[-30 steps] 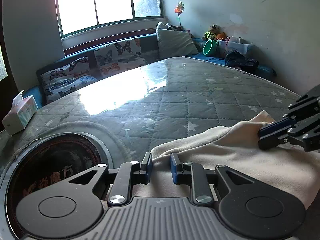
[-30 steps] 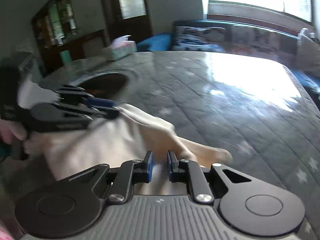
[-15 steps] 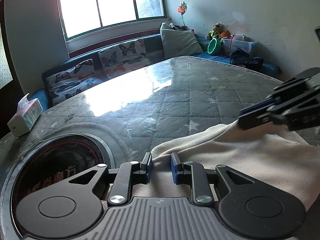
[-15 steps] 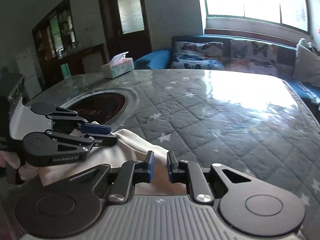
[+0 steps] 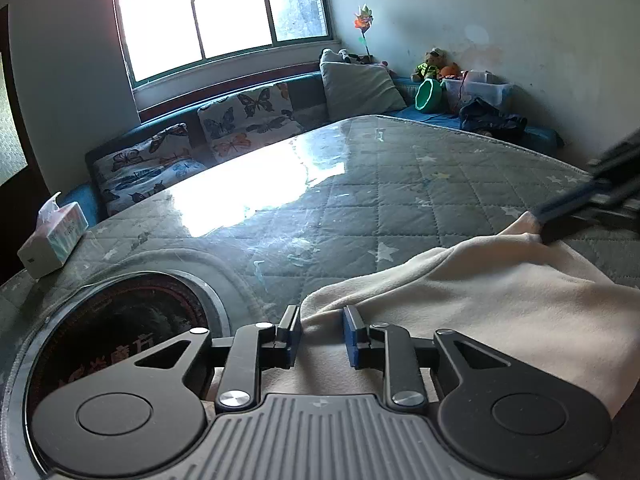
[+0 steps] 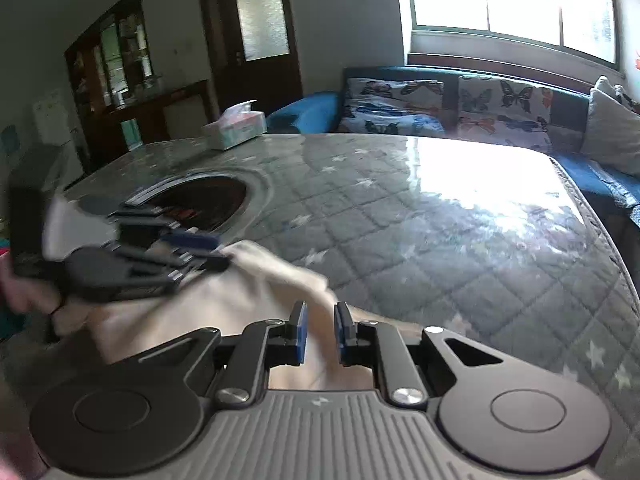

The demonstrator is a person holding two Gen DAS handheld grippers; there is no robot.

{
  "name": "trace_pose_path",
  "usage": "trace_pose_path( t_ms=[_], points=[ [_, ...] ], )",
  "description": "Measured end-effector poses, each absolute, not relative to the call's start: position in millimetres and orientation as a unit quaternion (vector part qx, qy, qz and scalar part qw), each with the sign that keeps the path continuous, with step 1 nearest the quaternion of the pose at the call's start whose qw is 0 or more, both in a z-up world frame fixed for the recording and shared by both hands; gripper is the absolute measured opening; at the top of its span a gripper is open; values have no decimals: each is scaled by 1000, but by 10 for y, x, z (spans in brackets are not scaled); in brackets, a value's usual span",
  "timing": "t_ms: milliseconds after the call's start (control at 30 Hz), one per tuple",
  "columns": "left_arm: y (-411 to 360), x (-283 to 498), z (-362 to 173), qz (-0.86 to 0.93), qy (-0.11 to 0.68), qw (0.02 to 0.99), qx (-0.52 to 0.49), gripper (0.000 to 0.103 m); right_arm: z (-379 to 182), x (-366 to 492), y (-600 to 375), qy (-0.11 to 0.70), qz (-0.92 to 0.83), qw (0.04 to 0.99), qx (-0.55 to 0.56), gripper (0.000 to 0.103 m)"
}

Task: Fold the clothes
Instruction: 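Lay the hem over the body with both grippers and release it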

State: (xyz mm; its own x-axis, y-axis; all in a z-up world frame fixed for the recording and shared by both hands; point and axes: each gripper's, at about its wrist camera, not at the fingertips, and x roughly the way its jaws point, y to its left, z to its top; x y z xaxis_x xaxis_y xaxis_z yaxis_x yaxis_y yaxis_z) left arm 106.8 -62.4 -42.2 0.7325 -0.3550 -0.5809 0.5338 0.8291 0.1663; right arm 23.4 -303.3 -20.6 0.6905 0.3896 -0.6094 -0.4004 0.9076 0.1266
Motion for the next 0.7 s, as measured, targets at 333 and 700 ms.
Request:
trace_pose_path(
  t_ms=[333,700],
  points=[
    [-665,1037,-432,-229,270,920,169,29,-462,-305,-2874,319,217,920,-61,13],
    [-688,560,-160,-280,226,924,131,37,-387,-253,-3372,334,177,924,56,13]
  ],
)
